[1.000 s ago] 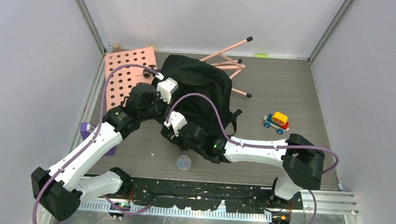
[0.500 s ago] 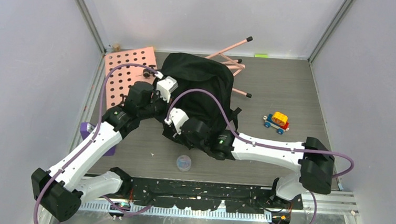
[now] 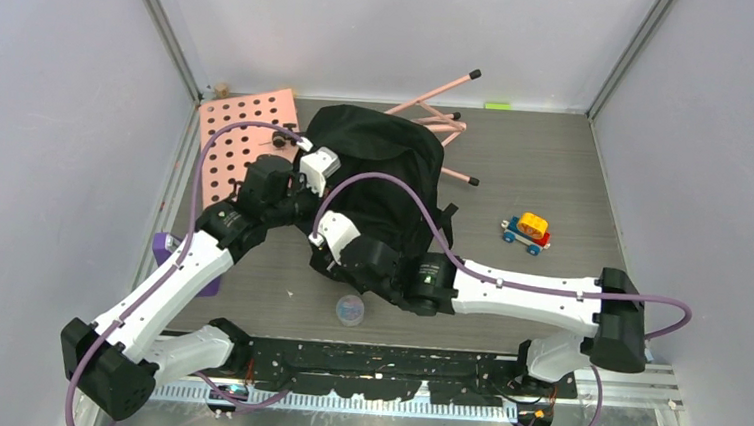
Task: Pack the student bag
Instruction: Place the stationery in the student bag, then pick up the stationery from the center of the board.
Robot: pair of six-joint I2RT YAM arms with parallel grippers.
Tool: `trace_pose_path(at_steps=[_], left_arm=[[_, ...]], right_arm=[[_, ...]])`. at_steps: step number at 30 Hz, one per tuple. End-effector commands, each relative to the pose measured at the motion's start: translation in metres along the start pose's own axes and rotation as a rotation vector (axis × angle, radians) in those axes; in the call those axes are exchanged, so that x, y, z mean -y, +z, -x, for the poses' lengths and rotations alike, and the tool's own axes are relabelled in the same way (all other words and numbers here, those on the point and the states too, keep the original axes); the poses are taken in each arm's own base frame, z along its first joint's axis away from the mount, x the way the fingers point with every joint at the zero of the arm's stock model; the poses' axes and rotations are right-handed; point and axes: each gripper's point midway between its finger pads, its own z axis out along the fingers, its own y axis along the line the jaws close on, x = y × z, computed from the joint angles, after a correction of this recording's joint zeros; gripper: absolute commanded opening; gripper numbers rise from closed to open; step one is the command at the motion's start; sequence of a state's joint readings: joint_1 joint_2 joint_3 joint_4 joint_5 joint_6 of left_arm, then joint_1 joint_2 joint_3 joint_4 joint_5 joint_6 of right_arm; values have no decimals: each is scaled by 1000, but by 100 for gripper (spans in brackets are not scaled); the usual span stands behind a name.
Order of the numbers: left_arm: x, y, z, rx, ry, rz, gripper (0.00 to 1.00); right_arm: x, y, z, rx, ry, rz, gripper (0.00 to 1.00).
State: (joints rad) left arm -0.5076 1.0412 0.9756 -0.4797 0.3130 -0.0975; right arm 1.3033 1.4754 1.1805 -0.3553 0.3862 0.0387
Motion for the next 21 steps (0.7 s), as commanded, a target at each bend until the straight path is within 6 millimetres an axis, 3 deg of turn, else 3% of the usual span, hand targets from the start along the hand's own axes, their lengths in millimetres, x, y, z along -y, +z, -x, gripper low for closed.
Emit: trace_pose_path(at_steps=[1,6,9,14,16,21], left_arm=[[-7,-12,38,140,36,41,0],[-7,-15,41,155,26,51,0],[-7,-18,42,163,17,58,0],[-4,-22,42,172,8,54,0],[-3,-24,42,175,1,52,0],[0,-28,42,192,-7,44,0]], right_arm=[[11,-46,64,173,110,-79,26],[11,-55,55,164,137,-179,52],[8,-59,48,179,252,-231,65],[-3,-55,16,152,467,-301,73],[-12,-48,0,138,587,-319,74],[-33,-27,-30,93,702,-329,77]])
